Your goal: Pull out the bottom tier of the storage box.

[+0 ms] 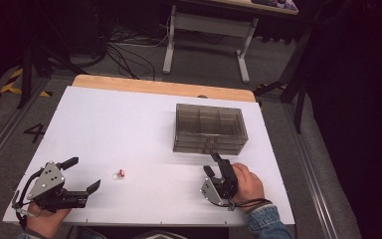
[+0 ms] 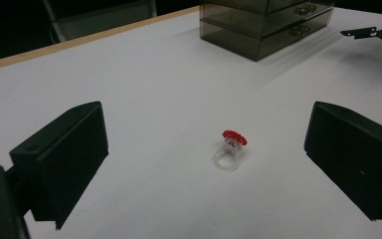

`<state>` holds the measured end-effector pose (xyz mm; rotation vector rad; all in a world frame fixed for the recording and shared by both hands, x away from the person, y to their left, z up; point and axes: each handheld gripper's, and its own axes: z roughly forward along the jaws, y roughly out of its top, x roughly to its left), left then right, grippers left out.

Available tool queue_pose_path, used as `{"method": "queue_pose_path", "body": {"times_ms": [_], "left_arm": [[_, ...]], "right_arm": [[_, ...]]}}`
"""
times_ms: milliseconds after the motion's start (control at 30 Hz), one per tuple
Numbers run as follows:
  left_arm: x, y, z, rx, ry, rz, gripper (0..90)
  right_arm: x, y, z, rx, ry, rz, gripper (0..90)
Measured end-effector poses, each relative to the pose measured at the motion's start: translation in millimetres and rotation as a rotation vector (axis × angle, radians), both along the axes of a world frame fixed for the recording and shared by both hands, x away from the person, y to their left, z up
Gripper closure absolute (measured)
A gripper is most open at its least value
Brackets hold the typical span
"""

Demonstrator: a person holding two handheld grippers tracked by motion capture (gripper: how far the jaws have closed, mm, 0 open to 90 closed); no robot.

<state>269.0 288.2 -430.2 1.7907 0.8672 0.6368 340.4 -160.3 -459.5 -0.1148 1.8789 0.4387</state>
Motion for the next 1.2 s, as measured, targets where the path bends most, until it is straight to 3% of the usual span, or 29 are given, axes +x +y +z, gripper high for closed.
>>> {"method": "queue_pose_path", "body": {"times_ms": [367, 633, 833, 1200], "left_arm": [[-0.2, -0.2, -0.1, -0.001, 0.001, 0.002, 4.2], [-0.1, -0.3, -0.1, -0.002, 0.001, 0.002, 4.2], [0.8, -0.4, -0.2, 0.006, -0.002, 0.005, 4.2], [1.1, 0.2, -0.1, 0.010, -0.006, 0.005, 4.1]], "right_arm": [[4.1, 0.0, -13.2, -0.051, -0.050, -0.040, 40.6], [7.1, 0.0, -21.3, -0.071, -0.065, -0.061, 40.8], [10.1, 0.6, -25.0, -0.101, -0.079, -0.047, 42.1], [20.4, -0.6, -30.0, -0.120, -0.078, -0.059, 44.4]]}}
